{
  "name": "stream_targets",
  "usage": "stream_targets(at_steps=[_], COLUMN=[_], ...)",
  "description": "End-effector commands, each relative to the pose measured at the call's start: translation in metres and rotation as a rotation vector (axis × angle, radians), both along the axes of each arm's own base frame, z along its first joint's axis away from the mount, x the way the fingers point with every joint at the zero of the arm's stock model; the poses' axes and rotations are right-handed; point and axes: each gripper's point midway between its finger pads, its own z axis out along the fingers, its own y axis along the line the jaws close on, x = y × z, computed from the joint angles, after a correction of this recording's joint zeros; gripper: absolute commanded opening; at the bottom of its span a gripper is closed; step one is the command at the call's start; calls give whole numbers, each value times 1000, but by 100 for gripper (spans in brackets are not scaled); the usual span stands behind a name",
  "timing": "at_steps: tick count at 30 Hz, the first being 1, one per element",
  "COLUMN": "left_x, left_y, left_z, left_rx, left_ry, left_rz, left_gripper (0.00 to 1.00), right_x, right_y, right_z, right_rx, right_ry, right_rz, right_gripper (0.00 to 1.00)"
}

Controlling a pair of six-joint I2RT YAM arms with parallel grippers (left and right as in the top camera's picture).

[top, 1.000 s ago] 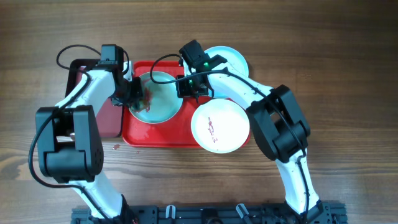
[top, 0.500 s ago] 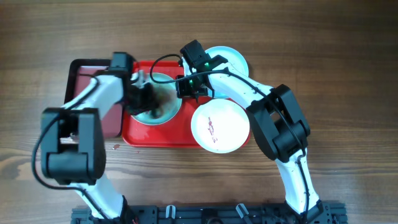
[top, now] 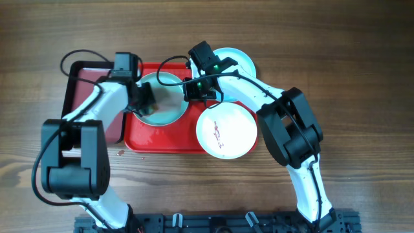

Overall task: Clean dirty plates on tray and stack at the side
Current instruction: 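Scrub the plate surface with the sponge in the left gripper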

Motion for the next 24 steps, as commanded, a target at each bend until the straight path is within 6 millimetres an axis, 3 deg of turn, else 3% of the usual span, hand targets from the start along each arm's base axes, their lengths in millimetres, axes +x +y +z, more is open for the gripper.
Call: stream_targets(at_steps=[1,3,7,12,14,16,18,20,21,24], left_x=[-11,-3,16,25,15,-1,-33,-49,-59,-66], left_y=[-47,-67,-66,2,27,29,15,-13,-44,-106], left_z=[-17,-12,-9,-19,-20,-24,-34,-38,-36,-13], left_rx=[-126,-176,-178,102,178,195,163,45,-112,-462], left_ry=[33,-11,-77,-118,-98,-32,117,214,267,249], left_rz=[-128,-144,-64,263,412,416,352,202,58,-245], left_gripper=[4,4,4,4,4,4,4,4,4,4], right_x=[-9,-10,-10,-10,-9,-7,-7,-7,-7,-7], right_y=[0,1,1,1,1,0,1,1,1,1], right_z=[-17,-17,-17,-17,-17,-17,-17,-17,-17,-17], right_rx=[-15,-9,-8,-9,-8,-14,-12,-11,-12,-13], right_ry=[20,22,25,32,31,32,29,29,30,32], right_rz=[44,49,43,29,28,5,6,6,6,6], right_gripper=[4,4,4,4,4,4,4,4,4,4])
